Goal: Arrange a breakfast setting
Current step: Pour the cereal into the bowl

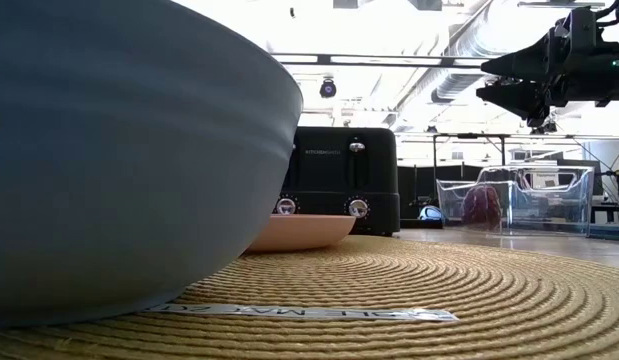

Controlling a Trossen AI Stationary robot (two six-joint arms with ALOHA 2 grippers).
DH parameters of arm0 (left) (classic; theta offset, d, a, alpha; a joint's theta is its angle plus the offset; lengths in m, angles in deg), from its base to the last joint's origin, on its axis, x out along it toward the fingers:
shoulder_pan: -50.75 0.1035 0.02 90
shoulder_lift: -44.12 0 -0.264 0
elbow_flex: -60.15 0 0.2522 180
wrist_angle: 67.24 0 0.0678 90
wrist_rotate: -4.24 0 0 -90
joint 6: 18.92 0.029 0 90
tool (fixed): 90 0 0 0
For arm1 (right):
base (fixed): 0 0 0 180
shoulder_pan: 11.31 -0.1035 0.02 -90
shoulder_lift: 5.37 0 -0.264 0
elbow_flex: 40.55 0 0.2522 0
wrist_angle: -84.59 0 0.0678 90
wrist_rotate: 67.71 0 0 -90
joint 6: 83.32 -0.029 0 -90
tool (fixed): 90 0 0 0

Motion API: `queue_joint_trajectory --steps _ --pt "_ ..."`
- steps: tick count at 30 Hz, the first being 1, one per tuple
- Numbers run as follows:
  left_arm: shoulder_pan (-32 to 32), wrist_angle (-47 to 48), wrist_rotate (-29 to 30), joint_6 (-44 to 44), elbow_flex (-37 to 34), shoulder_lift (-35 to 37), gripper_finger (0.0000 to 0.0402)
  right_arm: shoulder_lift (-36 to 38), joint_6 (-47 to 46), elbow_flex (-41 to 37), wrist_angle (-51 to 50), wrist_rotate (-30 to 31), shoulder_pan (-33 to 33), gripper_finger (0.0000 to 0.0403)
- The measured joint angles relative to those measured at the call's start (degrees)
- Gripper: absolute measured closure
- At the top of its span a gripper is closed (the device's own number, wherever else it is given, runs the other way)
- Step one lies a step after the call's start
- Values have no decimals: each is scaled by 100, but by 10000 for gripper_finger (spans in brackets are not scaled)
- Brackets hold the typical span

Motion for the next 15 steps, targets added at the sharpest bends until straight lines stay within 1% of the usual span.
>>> queue_joint_trajectory --steps 2,7,12,15 --pt "-32 51 48 -222 0 -200 218 -1 -1 2 0 0 -1 119" --pt "-52 40 308 -405 0 -613 218 0 -1 2 0 -2 -2 119" --pt "-50 41 530 -394 0 -904 217 0 -1 2 0 -1 -2 119" --pt "-50 32 743 -438 0 -1073 207 0 0 1 0 -2 -2 119"
